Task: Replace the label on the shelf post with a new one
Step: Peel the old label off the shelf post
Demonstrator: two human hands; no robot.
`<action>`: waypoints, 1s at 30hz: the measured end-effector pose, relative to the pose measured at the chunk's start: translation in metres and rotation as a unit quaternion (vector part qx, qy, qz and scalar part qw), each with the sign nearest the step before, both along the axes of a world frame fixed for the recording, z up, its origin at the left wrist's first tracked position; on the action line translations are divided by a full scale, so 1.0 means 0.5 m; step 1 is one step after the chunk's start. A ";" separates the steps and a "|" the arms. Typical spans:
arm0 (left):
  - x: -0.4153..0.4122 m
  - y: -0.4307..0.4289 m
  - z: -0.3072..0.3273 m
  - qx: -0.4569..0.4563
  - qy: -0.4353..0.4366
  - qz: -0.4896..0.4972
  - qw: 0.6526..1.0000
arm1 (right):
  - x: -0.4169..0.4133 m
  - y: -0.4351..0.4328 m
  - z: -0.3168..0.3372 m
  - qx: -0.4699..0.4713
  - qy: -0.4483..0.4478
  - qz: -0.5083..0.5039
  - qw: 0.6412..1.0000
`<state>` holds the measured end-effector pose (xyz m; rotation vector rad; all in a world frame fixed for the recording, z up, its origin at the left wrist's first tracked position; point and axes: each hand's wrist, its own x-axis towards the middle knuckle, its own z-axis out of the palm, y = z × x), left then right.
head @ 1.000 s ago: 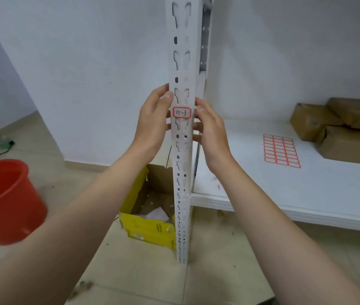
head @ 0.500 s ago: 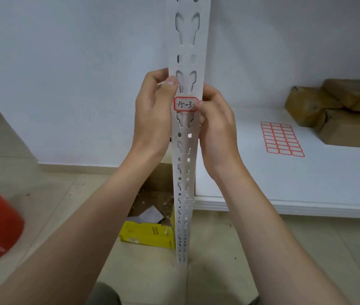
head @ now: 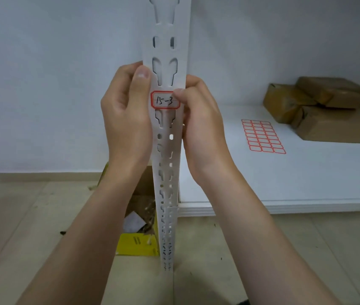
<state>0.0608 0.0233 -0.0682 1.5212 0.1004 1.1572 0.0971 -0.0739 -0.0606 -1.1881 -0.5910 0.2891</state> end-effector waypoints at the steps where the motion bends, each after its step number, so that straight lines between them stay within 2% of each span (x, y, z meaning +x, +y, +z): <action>1: 0.000 0.002 -0.001 0.005 -0.002 -0.003 1.000 | 0.000 0.002 -0.003 0.006 0.000 0.000 1.000; 10: -0.003 0.002 -0.004 0.033 0.019 -0.007 0.999 | -0.006 0.032 -0.006 0.058 0.029 -0.028 0.997; 15: -0.004 0.001 -0.004 0.048 0.019 -0.003 0.999 | -0.011 0.027 -0.004 0.017 0.016 -0.028 0.999; 21: -0.007 0.001 0.000 0.051 0.027 -0.002 0.998 | -0.006 0.031 -0.005 0.061 0.055 -0.008 0.997; 30: -0.012 0.001 0.005 0.051 0.039 0.007 0.998 | -0.001 0.032 -0.005 0.038 0.047 -0.012 0.998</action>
